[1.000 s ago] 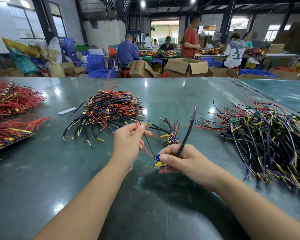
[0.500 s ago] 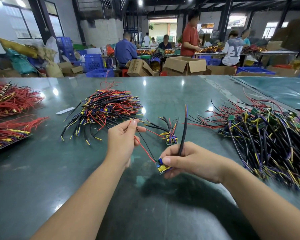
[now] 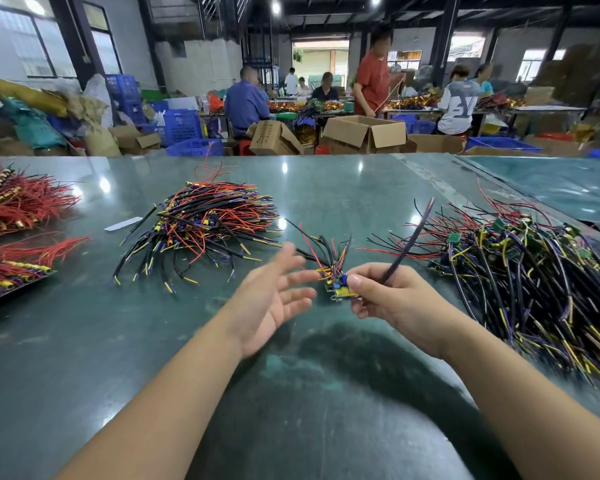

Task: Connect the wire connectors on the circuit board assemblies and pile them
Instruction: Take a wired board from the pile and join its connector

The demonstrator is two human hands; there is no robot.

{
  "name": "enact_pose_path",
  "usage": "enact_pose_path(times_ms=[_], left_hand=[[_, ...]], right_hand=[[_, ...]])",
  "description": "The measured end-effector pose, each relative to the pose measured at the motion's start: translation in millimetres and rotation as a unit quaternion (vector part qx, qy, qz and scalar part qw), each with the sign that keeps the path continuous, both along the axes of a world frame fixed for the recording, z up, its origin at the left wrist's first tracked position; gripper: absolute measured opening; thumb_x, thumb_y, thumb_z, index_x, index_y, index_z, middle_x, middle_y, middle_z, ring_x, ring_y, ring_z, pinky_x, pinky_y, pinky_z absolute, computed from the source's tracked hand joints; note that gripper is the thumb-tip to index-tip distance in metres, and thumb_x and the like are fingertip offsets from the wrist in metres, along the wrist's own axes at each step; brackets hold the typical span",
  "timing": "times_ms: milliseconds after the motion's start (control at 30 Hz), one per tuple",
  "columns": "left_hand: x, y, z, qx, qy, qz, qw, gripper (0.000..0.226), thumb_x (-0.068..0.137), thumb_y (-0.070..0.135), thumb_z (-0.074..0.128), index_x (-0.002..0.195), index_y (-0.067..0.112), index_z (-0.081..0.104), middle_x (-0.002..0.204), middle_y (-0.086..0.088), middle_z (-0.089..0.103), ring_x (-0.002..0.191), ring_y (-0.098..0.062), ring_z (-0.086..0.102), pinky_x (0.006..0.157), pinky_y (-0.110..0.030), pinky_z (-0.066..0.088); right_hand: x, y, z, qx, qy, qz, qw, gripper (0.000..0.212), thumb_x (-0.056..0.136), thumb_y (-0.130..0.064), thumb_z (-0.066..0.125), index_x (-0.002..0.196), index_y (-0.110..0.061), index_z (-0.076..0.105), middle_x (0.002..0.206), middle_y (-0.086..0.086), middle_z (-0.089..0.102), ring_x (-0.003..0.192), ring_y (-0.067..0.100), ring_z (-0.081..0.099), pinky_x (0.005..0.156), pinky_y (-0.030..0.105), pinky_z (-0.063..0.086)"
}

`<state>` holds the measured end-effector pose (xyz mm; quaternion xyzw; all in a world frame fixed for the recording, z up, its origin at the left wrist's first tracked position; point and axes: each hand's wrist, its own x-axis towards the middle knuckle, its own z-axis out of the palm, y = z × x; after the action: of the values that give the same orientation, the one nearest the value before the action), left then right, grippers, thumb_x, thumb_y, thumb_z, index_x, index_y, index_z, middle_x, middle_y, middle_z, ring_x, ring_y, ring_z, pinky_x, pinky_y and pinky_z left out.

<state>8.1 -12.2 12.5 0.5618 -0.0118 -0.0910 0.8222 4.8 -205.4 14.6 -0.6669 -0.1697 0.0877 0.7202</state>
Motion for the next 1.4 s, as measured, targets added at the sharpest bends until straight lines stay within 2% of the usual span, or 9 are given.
enact_pose_path(times_ms=[100,267,467,700,933,1033,1133,1333,1400], left_hand=[[-6.7,-6.6,-7.3,0.085,-0.059,-0.089,0.991,0.036,0.068,0.039,0.068,0.095,0.015,0.072,0.079,0.003,0.070,0.064,-0.006,0.061,0.064,-0.019,0.053],[-3.3,-6.2,-11.3,0.104,-0.081,-0.032,0.991,0.002,0.083,0.013,0.066,0.084,0.011,0.065,0.066,0.003,0.065,0.061,-0.007,0.061,0.064,-0.020,0.054],[-6.0,-11.7,-11.5,0.127,-0.094,-0.039,0.987,0.004,0.089,0.012,0.062,0.084,0.013,0.061,0.065,0.003,0.064,0.057,-0.007,0.061,0.060,-0.020,0.054],[-3.4,-15.7,-9.9,0.096,-0.119,0.044,0.987,0.020,0.094,0.003,0.053,0.105,0.016,0.062,0.071,0.001,0.063,0.058,-0.008,0.061,0.065,-0.023,0.058],[-1.5,-12.9,-5.5,-0.010,-0.102,0.114,0.988,0.016,0.095,0.004,0.049,0.088,0.008,0.062,0.075,-0.004,0.063,0.061,-0.010,0.062,0.059,-0.020,0.054],[-1.6,-12.1,-3.6,-0.089,-0.080,0.090,0.989,0.007,0.088,0.004,0.058,0.085,0.008,0.062,0.068,-0.002,0.065,0.058,-0.012,0.065,0.059,-0.023,0.056],[-3.1,-12.5,-3.7,-0.085,-0.105,0.065,0.989,0.011,0.070,0.009,0.068,0.079,0.010,0.061,0.066,-0.002,0.063,0.060,-0.012,0.064,0.061,-0.022,0.057],[-5.4,-13.4,-6.0,-0.032,-0.152,0.066,0.986,0.011,0.072,0.005,0.068,0.080,0.009,0.060,0.066,-0.001,0.064,0.064,-0.011,0.064,0.063,-0.020,0.056],[-5.6,-14.5,-6.7,-0.002,-0.160,0.073,0.984,0.010,0.077,0.001,0.066,0.080,0.009,0.060,0.068,-0.001,0.064,0.066,-0.011,0.063,0.065,-0.021,0.056]], right_hand=[[-1.4,3.3,-1.6,-0.043,-0.008,0.006,0.999,0.013,0.084,-0.013,0.062,0.090,-0.002,0.064,0.076,0.008,0.061,0.058,0.011,0.055,0.060,0.021,0.050],[-2.8,13.5,-3.2,-0.106,-0.037,-0.087,0.990,0.007,0.088,-0.012,0.065,0.081,-0.010,0.063,0.072,0.003,0.063,0.055,0.006,0.057,0.059,0.019,0.051],[-6.5,19.5,-3.7,-0.141,-0.087,-0.135,0.977,0.014,0.087,-0.011,0.066,0.074,-0.014,0.062,0.060,-0.001,0.062,0.056,0.011,0.058,0.060,0.027,0.051],[-7.1,25.7,-4.3,-0.097,-0.091,-0.186,0.974,0.022,0.086,0.001,0.056,0.076,-0.019,0.057,0.071,-0.003,0.064,0.069,0.014,0.061,0.076,0.039,0.053],[-11.3,33.6,-5.2,0.001,-0.090,-0.173,0.981,0.023,0.077,0.007,0.070,0.067,-0.013,0.065,0.073,0.003,0.069,0.068,0.007,0.062,0.065,0.016,0.050],[-10.2,35.1,-6.8,0.027,-0.102,-0.195,0.975,0.023,0.077,0.009,0.069,0.067,-0.011,0.064,0.075,0.004,0.069,0.071,0.009,0.063,0.067,0.017,0.050],[-10.4,34.0,-6.3,0.061,-0.104,-0.200,0.972,0.026,0.077,0.011,0.068,0.066,-0.012,0.063,0.079,0.007,0.068,0.075,0.014,0.063,0.071,0.020,0.051],[-11.0,35.9,-6.3,0.143,0.024,-0.157,0.977,0.014,0.083,0.001,0.065,0.076,-0.010,0.060,0.074,0.007,0.064,0.069,0.013,0.058,0.067,0.023,0.049],[-9.6,33.4,-5.9,0.104,0.063,-0.155,0.980,0.012,0.086,-0.007,0.064,0.076,-0.012,0.061,0.072,0.003,0.061,0.062,0.009,0.053,0.058,0.020,0.042]])
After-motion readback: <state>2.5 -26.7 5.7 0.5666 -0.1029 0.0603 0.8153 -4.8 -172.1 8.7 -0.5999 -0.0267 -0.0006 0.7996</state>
